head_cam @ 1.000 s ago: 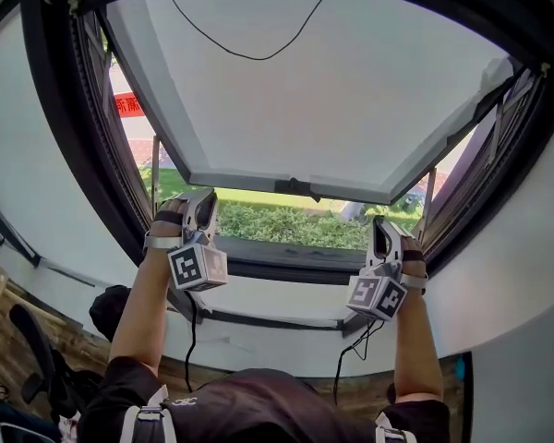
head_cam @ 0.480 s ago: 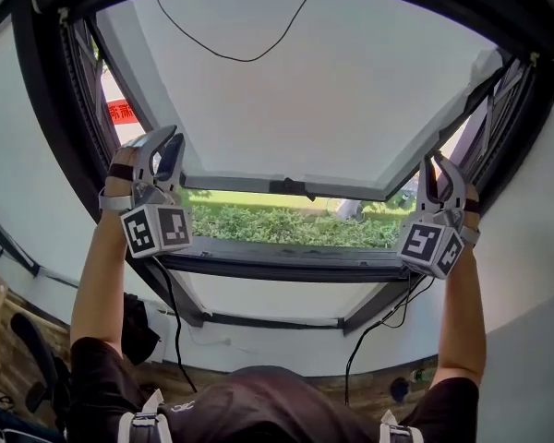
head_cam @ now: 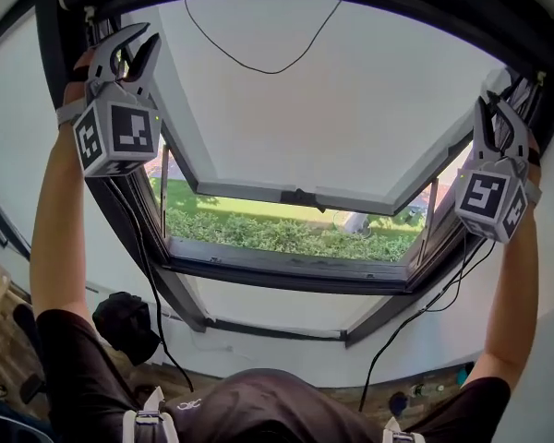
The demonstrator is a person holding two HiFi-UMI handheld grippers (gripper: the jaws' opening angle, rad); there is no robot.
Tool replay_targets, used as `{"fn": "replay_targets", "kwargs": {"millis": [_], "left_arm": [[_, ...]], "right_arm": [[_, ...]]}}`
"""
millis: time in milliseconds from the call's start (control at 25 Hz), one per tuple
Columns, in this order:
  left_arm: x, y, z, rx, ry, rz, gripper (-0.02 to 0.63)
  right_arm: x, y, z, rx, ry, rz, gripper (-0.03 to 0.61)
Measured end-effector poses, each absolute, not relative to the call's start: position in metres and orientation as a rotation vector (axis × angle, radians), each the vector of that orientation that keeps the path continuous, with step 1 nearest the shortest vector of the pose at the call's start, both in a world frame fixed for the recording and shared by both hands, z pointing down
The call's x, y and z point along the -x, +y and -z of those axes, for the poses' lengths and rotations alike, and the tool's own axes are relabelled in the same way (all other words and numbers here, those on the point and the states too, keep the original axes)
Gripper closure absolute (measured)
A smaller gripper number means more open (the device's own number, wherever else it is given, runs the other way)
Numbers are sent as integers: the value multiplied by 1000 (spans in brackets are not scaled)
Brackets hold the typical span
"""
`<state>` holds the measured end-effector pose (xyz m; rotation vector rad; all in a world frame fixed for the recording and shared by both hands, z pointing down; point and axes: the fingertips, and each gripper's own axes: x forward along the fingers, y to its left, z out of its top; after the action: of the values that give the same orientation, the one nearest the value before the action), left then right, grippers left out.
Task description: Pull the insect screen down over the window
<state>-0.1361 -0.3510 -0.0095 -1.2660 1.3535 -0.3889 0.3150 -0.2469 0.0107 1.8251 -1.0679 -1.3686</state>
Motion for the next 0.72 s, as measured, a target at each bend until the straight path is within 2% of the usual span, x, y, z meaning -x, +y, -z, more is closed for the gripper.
{"fn": "replay_targets", "kwargs": {"millis": [240,720], "left_arm": [[143,-346,40,1182,1327,457,508],[152,-379,52,1244,1281,662,514]], "right_arm": [[-323,-243,32,-1850,-1031,1342,499],[-348,-257,62,-1825,-932,1260,499]]}}
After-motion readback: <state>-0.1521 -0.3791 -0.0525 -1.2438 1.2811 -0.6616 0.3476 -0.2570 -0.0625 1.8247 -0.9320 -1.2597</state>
